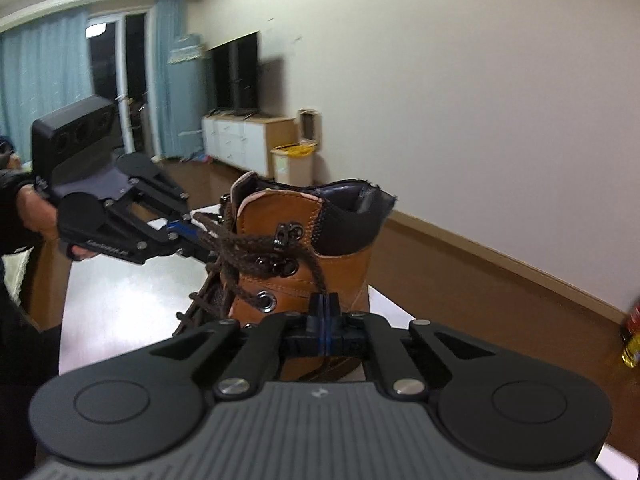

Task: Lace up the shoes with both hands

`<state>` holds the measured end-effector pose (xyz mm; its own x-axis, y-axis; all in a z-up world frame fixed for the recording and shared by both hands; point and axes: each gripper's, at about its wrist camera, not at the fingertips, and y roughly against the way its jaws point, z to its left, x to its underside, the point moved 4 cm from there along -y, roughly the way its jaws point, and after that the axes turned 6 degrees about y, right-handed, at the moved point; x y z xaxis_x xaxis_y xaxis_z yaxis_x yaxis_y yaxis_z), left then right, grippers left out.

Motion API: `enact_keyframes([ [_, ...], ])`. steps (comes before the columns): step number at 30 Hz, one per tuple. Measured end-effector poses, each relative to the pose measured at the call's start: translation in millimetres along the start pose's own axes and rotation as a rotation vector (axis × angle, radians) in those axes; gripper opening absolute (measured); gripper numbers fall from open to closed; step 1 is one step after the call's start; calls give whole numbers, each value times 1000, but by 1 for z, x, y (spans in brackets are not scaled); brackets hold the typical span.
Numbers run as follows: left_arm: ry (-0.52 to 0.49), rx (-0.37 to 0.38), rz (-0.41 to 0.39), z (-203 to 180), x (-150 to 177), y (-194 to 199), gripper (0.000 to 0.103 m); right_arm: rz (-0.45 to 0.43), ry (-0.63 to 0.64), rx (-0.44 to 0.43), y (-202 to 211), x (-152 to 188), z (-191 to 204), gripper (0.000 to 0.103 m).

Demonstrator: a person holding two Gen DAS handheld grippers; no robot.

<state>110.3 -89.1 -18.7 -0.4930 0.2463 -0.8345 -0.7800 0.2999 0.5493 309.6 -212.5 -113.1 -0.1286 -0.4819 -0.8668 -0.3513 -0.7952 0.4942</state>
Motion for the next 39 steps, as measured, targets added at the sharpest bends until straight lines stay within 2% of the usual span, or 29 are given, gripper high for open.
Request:
enact_keyframes([
  [4,-5,16,10,-12,6,15,2,21,-59,13,12,19,18,1],
  [7,39,8,13,-13,12,22,4,20,-90,11,15,22,29,1],
  [10,71,4,29,-14,23,33,8,6,-132,45,19,19,34,7],
  [12,66,-23,22,-21,30,47,8,-8,-162,96,28,19,37,17],
  [15,74,-54,10,-20,45,69,8,-30,-219,169,38,23,49,19],
  [17,77,-88,21,-19,54,75,8,-38,-281,240,42,32,65,23],
  [21,87,-91,23,-4,70,68,8,-26,-339,360,33,43,71,26],
  [24,130,-79,6,10,66,39,8,-81,-372,419,30,49,75,26],
  [26,174,-62,-6,10,66,41,8,-105,-403,463,27,50,77,26],
  [29,231,-92,21,15,59,31,8,-82,-470,493,21,45,80,26],
  [30,283,-106,43,17,58,34,8,-74,-484,497,19,44,82,26],
  [33,336,-71,48,12,63,40,8,-34,-557,506,21,41,85,26],
  [36,345,-112,16,2,75,45,8,-42,-560,507,27,41,90,26],
  [39,364,-167,-75,-10,82,50,8,-102,-525,524,37,48,104,27],
])
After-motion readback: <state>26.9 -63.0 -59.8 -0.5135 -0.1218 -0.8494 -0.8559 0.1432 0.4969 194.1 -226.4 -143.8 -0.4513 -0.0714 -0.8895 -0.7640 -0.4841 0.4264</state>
